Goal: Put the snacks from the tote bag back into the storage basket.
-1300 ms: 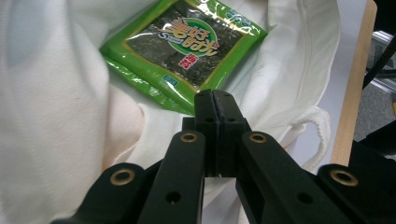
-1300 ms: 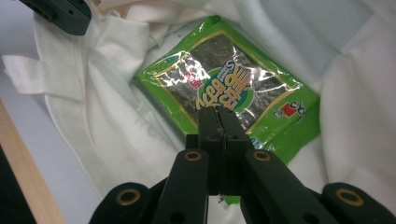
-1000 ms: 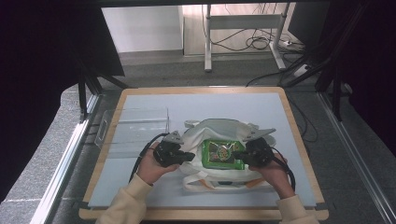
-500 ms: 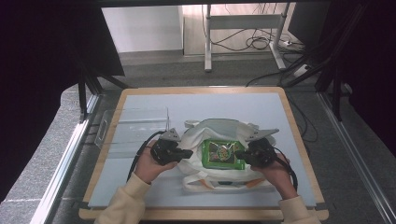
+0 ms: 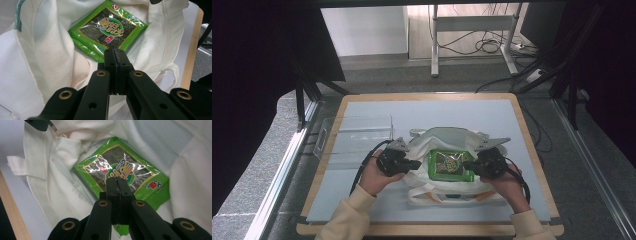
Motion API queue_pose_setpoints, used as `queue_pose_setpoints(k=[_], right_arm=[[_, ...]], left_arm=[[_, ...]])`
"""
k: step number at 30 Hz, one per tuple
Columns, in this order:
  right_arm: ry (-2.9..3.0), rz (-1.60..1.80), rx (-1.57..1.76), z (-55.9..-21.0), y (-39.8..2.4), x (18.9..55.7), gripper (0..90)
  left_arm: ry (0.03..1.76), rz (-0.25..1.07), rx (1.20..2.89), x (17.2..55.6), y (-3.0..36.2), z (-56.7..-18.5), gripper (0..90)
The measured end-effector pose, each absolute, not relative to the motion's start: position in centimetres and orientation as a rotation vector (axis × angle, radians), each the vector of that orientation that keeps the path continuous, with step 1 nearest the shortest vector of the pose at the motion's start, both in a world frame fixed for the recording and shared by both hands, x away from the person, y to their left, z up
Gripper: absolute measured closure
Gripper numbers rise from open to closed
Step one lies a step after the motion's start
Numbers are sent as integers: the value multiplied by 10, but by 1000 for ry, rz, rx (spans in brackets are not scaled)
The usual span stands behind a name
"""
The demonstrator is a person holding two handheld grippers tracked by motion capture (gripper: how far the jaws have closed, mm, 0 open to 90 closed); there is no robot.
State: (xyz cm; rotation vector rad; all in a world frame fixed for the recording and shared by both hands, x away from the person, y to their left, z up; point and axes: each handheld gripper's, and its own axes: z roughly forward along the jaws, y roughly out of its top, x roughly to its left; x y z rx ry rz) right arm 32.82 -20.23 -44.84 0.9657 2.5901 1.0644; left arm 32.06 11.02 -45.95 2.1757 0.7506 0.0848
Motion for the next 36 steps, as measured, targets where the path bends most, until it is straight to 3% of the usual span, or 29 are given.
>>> queue_pose_setpoints(k=[10,19,36], right_arm=[[2581,1093,972,-446,-206,329,891],[2568,1105,948,-440,-207,323,891],[2559,1105,962,-442,-210,326,891]], left_arm=[[735,84,2190,330,101,-455,899],[719,102,2301,339,72,-457,899],[784,76,2480,361,39,-485,899]])
